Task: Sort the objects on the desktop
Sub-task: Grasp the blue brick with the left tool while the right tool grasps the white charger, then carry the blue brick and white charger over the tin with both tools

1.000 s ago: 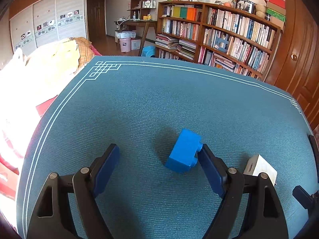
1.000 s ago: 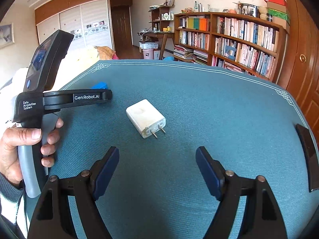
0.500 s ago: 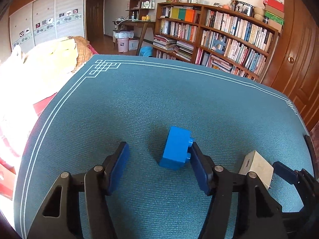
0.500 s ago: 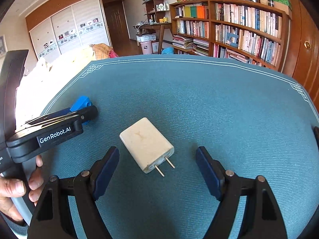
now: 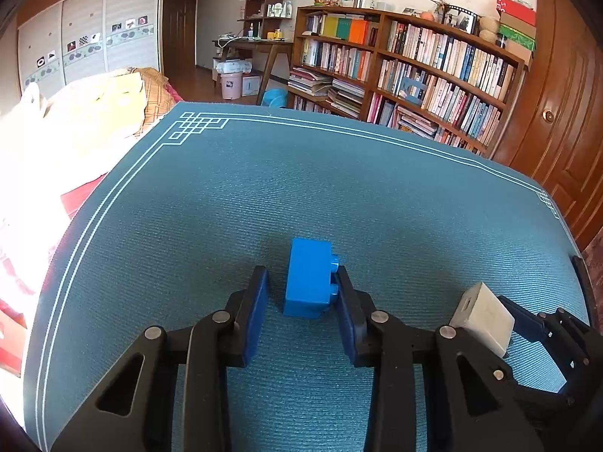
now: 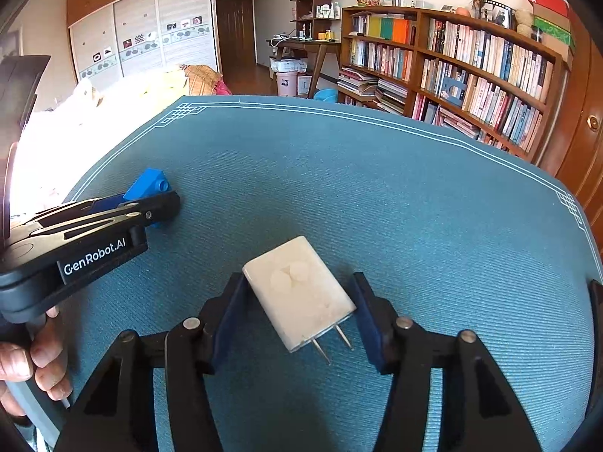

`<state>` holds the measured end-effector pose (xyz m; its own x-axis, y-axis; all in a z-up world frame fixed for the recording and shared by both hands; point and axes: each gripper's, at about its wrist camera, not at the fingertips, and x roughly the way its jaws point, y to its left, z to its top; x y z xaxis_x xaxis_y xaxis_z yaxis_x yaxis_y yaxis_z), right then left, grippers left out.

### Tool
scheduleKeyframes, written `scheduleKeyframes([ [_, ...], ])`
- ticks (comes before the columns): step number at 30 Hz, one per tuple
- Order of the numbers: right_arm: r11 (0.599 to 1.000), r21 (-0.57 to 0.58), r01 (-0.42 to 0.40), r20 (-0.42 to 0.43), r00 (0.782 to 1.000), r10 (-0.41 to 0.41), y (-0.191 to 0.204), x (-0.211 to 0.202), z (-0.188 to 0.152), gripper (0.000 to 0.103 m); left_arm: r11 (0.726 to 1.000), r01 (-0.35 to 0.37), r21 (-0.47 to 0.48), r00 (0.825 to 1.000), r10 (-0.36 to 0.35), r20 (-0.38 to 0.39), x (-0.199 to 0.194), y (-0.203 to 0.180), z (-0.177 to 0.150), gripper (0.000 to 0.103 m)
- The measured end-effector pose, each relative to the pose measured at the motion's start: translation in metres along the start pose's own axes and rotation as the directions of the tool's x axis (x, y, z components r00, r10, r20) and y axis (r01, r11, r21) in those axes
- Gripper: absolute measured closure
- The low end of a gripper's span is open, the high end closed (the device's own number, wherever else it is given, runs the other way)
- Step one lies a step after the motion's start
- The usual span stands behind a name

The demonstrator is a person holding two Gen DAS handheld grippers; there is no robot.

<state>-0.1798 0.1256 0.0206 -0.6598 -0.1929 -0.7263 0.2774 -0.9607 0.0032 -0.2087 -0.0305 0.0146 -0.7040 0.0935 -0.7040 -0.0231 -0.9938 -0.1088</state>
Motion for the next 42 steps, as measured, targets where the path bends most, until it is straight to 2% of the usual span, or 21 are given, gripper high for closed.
scheduleKeyframes([
  [3, 1.000, 0.023, -0.007, 0.001, 1.000, 0.007, -0.006, -0.007, -0.007, 0.056, 1.000, 0.018, -0.006, 1.000, -0.018, -0.001, -0.001, 0.002, -0.001, 0.075],
  [6, 0.999, 0.050, -0.010, 0.003, 1.000, 0.010, -0.012, -0.019, -0.017, 0.060, 1.000, 0.023, -0.004, 1.000, -0.023, -0.002, -0.002, 0.001, -0.002, 0.076],
  [12, 0.993, 0.111, -0.032, 0.006, 0.999, 0.032, -0.027, -0.046, -0.045, 0.061, 0.999, 0.046, 0.019, 0.999, -0.046, -0.011, -0.010, -0.009, -0.008, 0.078],
  [27, 0.963, 0.263, -0.054, 0.025, 0.998, 0.049, -0.065, -0.114, -0.111, 0.061, 0.972, 0.135, 0.190, 0.991, -0.134, -0.016, -0.057, -0.079, -0.045, 0.078],
  [35, 0.959, 0.275, -0.065, 0.071, 0.996, 0.047, -0.069, -0.160, -0.132, 0.061, 0.946, 0.190, 0.263, 0.981, -0.193, -0.014, -0.094, -0.112, -0.070, 0.078],
  [42, 0.948, 0.317, -0.027, 0.111, 0.994, -0.008, -0.085, -0.209, -0.158, 0.061, 0.907, 0.258, 0.333, 0.963, -0.270, -0.011, -0.128, -0.146, -0.093, 0.078],
])
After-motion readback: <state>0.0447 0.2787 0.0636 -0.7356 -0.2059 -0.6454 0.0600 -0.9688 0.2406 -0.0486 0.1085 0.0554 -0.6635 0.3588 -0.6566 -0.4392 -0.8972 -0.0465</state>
